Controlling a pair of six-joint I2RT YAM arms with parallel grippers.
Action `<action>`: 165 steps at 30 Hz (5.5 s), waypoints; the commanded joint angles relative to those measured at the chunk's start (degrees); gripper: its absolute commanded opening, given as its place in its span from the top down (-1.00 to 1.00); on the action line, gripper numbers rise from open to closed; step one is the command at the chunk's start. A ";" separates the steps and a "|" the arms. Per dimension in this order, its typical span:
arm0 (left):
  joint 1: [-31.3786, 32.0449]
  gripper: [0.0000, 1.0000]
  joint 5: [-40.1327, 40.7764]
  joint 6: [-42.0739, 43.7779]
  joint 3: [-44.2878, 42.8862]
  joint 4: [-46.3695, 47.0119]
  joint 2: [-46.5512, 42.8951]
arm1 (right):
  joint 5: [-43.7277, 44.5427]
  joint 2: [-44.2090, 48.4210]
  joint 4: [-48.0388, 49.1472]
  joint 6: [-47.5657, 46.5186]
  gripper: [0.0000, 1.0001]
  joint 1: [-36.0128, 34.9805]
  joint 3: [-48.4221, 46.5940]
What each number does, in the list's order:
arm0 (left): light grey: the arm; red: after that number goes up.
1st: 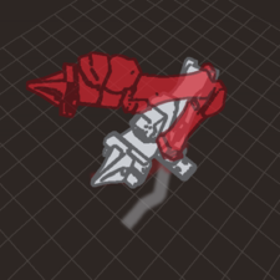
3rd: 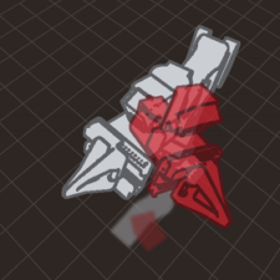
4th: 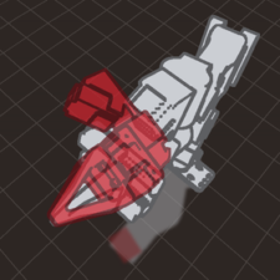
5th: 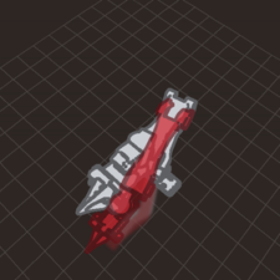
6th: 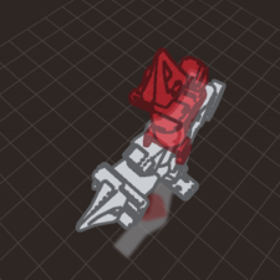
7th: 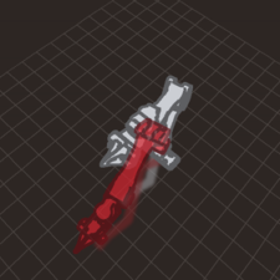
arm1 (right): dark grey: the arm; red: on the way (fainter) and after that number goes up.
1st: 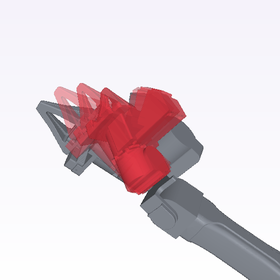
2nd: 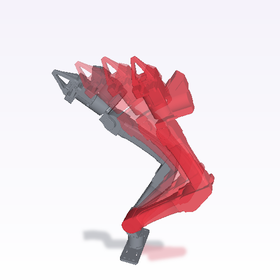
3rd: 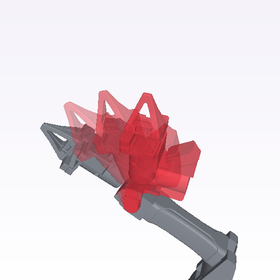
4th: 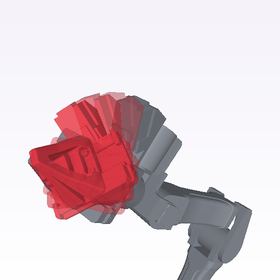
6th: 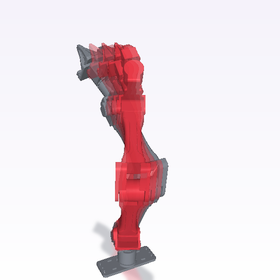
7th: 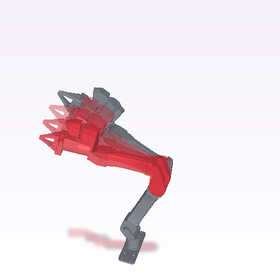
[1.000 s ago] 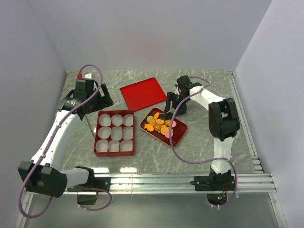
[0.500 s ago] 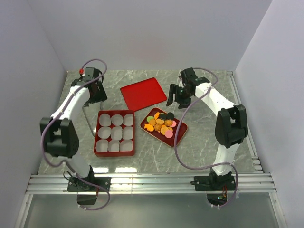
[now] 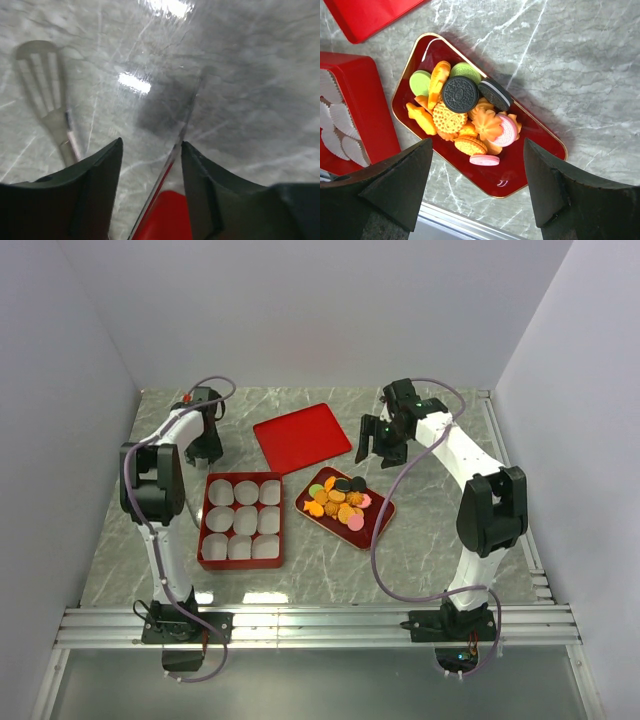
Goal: Pack the cookies
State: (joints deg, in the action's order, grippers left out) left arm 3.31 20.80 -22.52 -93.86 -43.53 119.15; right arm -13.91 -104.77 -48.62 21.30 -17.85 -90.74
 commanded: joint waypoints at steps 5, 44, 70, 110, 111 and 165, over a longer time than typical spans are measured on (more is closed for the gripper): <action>-1.11 0.21 -5.41 0.82 -3.78 0.73 4.32 | 1.52 3.43 -1.21 -1.17 -0.59 0.88 -2.60; -1.56 0.99 -66.31 -36.35 -5.54 53.27 -31.17 | -55.35 12.93 56.41 40.82 -0.75 -3.42 1.80; 9.17 0.99 -62.55 -48.67 0.35 72.17 -33.55 | -46.38 9.32 36.12 28.00 -1.00 -10.19 -10.51; 12.95 0.36 -54.11 -46.83 6.50 67.62 -35.13 | -50.69 11.17 59.88 43.39 0.38 -10.72 -5.32; 12.86 0.23 -53.85 -46.30 6.41 65.43 -35.30 | -50.43 11.34 58.30 42.78 0.39 -10.63 -5.50; 12.86 -0.69 -35.83 -13.25 17.49 10.05 -48.67 | -1.03 21.63 -13.34 0.06 0.16 1.85 1.68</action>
State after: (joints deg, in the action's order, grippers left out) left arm 16.27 -16.27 -38.79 -77.30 -32.34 70.00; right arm -20.97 -85.73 -57.67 24.05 -15.46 -93.23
